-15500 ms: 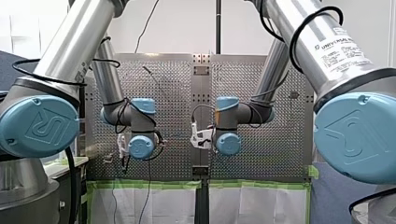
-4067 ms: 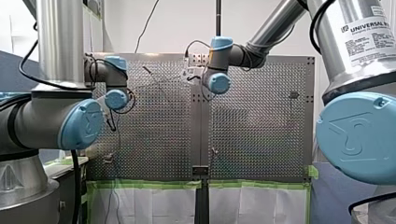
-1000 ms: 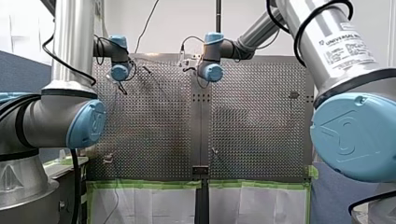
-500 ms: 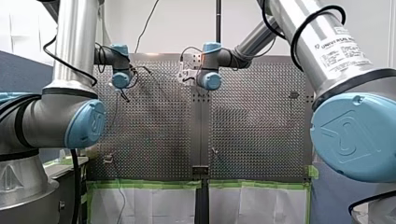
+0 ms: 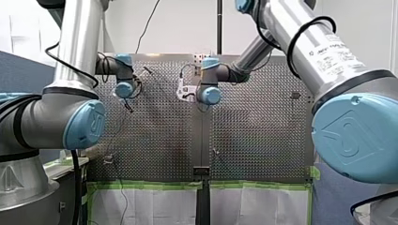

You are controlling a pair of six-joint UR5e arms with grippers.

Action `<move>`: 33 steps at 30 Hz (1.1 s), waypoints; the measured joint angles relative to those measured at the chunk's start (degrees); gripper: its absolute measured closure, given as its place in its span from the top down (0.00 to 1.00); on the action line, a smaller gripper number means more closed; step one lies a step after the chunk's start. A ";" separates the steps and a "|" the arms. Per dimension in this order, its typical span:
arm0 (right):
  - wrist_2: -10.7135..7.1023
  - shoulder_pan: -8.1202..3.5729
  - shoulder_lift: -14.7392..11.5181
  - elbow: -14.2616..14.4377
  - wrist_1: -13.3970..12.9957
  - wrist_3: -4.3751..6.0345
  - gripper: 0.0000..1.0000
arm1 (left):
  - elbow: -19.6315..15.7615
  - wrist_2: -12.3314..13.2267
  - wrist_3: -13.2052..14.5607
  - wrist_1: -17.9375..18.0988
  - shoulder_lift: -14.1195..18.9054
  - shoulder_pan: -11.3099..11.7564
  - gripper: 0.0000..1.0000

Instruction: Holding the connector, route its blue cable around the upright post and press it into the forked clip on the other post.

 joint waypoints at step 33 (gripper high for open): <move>0.50 -0.35 2.33 1.89 -0.04 -1.60 0.00 | -0.85 1.42 0.38 0.25 -0.82 -1.71 0.90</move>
